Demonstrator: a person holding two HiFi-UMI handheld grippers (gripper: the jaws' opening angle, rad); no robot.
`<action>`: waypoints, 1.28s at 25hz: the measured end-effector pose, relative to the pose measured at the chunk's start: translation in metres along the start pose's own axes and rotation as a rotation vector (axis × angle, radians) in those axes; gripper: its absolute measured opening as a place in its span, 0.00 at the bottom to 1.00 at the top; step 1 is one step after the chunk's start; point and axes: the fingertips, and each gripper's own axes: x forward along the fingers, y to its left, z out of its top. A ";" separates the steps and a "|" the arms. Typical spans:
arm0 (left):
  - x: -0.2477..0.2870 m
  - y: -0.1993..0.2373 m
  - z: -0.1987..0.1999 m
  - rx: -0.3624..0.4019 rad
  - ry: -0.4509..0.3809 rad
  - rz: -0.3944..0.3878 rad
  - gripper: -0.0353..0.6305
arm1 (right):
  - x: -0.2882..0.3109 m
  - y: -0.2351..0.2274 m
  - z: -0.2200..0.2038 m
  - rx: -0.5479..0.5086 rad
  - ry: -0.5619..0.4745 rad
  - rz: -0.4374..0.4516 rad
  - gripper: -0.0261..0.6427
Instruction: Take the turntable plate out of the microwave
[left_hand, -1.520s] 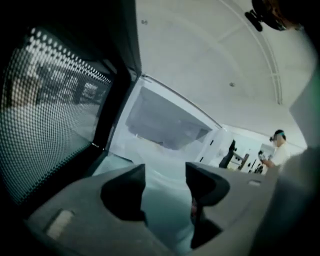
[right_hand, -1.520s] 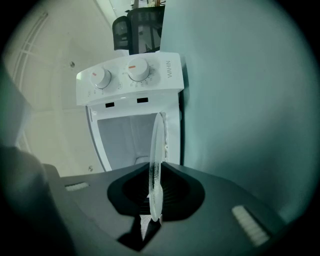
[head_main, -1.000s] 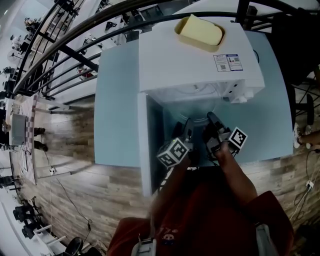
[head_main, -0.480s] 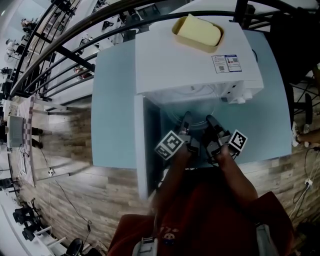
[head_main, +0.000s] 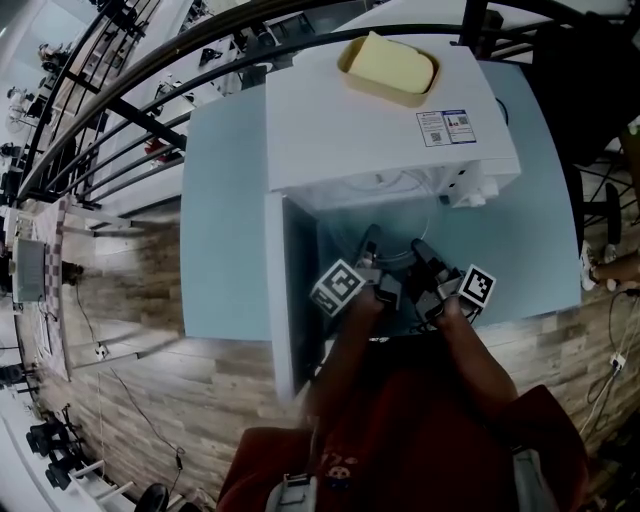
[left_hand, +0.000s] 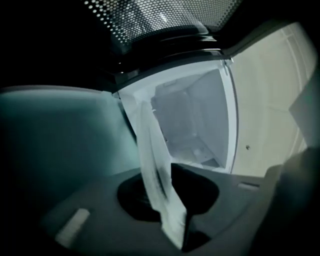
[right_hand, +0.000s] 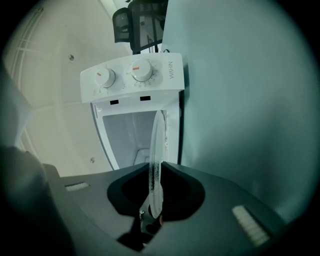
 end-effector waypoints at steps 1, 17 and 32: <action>0.000 0.000 0.000 -0.010 0.001 -0.008 0.15 | -0.001 0.000 -0.001 -0.002 -0.001 0.000 0.09; -0.033 -0.038 -0.024 -0.141 0.055 -0.153 0.09 | -0.053 0.019 -0.028 -0.104 -0.039 -0.027 0.13; -0.066 -0.118 -0.072 -0.075 0.054 -0.216 0.09 | -0.162 0.082 -0.023 -0.436 -0.089 -0.057 0.15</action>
